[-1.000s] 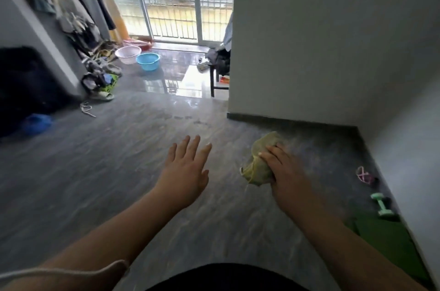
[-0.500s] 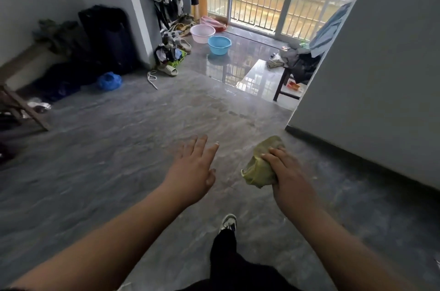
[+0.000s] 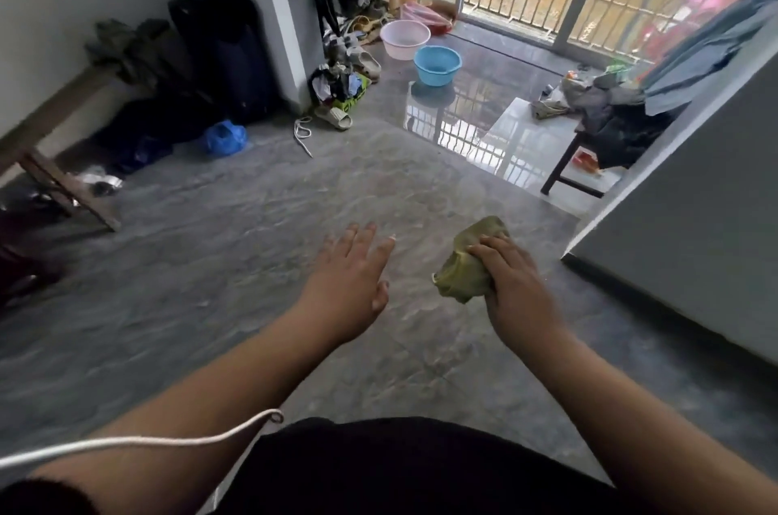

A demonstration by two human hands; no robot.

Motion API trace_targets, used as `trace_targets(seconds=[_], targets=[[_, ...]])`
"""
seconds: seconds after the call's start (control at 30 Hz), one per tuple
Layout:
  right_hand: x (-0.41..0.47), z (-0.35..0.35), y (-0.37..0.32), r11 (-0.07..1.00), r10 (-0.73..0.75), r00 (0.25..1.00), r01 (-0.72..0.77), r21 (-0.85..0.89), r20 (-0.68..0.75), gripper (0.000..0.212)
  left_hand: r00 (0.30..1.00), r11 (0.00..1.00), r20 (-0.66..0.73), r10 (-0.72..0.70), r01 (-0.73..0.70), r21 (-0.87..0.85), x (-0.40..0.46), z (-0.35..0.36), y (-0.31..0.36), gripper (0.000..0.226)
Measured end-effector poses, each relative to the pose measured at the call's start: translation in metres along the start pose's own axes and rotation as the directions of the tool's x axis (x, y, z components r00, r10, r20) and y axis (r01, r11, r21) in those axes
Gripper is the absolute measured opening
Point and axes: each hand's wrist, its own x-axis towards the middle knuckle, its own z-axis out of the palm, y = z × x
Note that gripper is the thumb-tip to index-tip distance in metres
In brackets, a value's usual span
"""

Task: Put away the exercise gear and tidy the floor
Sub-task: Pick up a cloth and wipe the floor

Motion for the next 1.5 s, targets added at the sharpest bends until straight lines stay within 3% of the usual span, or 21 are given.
trace_targets(seconds=[0.27, 0.5, 0.87, 1.2, 1.5], targets=[[0.147, 0.059, -0.007, 0.996, 0.081, 0.996, -0.080, -0.050, 0.023, 0.050, 0.998, 0.998, 0.022, 0.065, -0.065, -0.004, 0.142, 0.003, -0.116, 0.070], [0.269, 0.107, -0.039, 0.954, 0.291, 0.954, -0.295, -0.048, -0.072, 0.052, 0.976, 0.982, 0.114, 0.187, -0.190, 0.012, 0.273, -0.010, -0.222, 0.071], [0.389, 0.158, 0.031, 0.872, 0.489, 0.869, -0.482, 0.088, -0.074, 0.058, 0.863, 0.914, 0.323, 0.390, -0.405, -0.020, 0.454, 0.013, -0.239, 0.070], [0.511, 0.258, 0.178, 0.838, 0.533, 0.841, -0.540, 0.081, 0.093, 0.053, 0.810, 0.934, 0.475, 0.345, -0.344, -0.092, 0.603, 0.141, -0.235, 0.073], [0.540, 0.492, 0.352, 0.774, 0.611, 0.777, -0.626, 0.095, 0.149, 0.059, 0.806, 0.938, 0.496, 0.323, -0.205, -0.278, 0.715, 0.386, -0.258, 0.074]])
